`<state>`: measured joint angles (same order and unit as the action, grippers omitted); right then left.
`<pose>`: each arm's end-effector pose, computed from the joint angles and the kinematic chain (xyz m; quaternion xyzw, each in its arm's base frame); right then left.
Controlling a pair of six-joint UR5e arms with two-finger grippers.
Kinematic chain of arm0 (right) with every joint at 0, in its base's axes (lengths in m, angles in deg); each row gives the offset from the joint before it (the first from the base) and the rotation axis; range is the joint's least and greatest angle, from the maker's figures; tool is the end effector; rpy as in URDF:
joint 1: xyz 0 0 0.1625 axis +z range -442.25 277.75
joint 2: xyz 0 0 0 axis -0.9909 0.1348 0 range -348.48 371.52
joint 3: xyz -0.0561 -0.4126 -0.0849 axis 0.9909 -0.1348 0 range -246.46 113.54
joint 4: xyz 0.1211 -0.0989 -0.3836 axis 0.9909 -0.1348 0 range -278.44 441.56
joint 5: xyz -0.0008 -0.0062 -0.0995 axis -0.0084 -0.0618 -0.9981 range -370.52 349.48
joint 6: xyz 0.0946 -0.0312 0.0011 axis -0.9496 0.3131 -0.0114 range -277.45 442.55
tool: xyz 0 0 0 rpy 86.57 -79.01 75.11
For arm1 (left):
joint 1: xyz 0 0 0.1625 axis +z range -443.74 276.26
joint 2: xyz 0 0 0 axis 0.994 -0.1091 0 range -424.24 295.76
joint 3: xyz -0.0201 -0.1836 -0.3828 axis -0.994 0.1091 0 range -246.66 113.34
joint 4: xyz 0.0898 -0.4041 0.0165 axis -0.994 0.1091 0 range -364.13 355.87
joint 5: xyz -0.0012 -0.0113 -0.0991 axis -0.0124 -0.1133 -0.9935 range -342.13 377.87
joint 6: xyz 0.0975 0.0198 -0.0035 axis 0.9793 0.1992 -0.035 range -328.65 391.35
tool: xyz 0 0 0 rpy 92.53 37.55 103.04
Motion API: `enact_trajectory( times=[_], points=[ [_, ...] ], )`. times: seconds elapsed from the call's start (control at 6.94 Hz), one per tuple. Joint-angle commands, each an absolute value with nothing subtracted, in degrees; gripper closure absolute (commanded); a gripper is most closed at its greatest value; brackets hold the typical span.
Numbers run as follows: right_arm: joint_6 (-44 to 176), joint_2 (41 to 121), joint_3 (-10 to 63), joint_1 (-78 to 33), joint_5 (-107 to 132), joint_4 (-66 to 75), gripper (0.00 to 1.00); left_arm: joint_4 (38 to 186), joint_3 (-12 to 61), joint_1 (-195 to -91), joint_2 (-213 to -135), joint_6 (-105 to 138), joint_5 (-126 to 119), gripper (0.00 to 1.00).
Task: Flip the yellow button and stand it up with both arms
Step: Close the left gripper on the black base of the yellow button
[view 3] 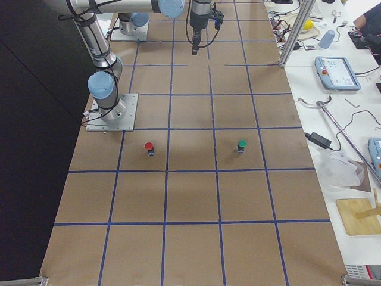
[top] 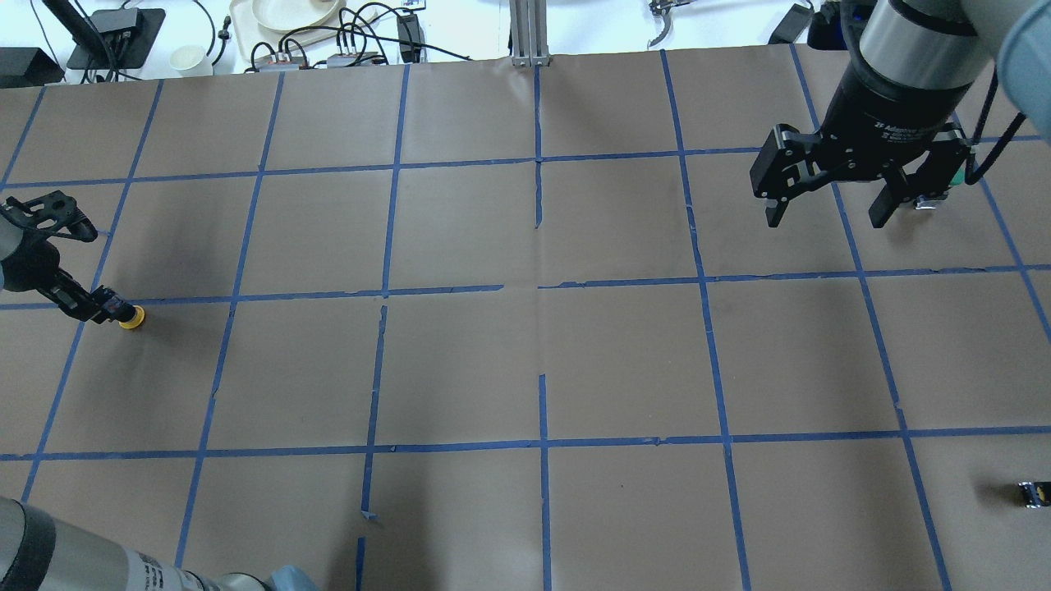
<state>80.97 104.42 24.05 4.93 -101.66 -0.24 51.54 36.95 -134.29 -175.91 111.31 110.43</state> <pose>0.1087 -0.4654 0.4941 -0.0378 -0.9979 -0.0509 0.0094 0.2659 -0.5262 0.2299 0.3464 0.9378 0.0234 0.0042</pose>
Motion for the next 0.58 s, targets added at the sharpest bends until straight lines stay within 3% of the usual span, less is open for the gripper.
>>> enact_trajectory(
  times=[0.0,0.43],
  points=[
    [80.96,104.95,24.68,4.93,-101.4,-0.18,0.0,52.03,36.26,-135.15,-174.04,111.42,108.22,0.84],
    [80.96,105.04,24.77,5.02,-101.22,-0.01,0.0,74.8,35.82,-138.92,-163.24,109.41,98.34,0.85]
  ],
)
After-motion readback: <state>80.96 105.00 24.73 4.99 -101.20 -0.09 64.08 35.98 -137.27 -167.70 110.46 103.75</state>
